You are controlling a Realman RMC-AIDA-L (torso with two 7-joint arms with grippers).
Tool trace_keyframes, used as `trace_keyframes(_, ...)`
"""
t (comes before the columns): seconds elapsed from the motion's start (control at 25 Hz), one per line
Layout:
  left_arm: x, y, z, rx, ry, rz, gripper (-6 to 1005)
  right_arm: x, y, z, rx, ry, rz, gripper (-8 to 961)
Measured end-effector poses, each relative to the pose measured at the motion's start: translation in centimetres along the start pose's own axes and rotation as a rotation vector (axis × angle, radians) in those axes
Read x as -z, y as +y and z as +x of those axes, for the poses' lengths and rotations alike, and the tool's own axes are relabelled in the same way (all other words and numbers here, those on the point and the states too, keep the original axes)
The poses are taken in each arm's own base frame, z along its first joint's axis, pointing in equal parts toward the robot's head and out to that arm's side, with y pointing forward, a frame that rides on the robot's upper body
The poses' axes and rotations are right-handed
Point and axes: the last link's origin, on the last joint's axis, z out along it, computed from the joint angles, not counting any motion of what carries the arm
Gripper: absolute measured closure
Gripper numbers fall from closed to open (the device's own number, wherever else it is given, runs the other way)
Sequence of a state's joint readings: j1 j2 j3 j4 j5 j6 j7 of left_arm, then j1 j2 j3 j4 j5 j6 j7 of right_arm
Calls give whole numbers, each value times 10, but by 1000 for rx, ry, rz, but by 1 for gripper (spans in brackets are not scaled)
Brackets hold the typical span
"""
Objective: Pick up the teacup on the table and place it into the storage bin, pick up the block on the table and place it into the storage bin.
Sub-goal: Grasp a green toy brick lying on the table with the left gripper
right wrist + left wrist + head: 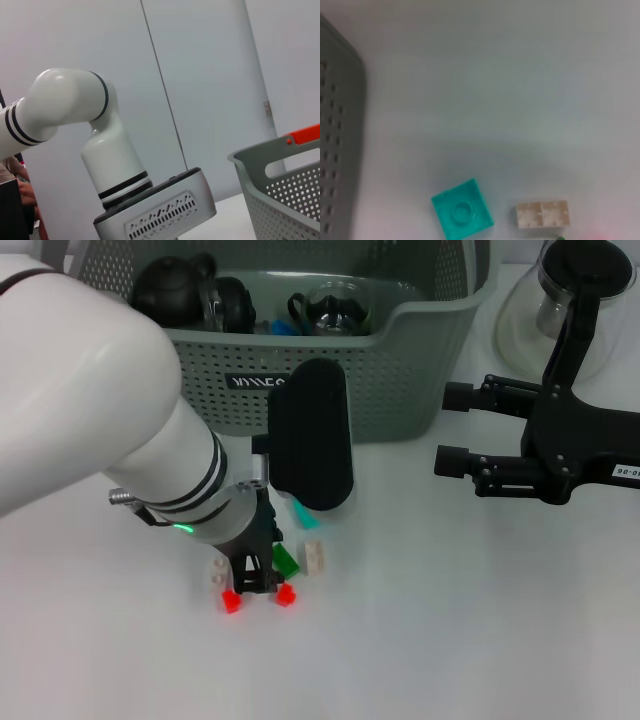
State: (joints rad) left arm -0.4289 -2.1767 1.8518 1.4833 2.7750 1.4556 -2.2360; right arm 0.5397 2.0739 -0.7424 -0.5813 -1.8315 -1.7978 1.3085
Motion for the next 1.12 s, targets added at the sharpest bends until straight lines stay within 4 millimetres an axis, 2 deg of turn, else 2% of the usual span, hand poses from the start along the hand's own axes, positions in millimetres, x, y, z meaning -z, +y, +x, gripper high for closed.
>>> trace_keyframes(0.4,5,-4,1,60,11,7,543,0,0,0,0,-2,-2,102)
trace_keyframes(1.12,-1,0,3,29,-26,14,545,6,2,1,-4,-6,1,103)
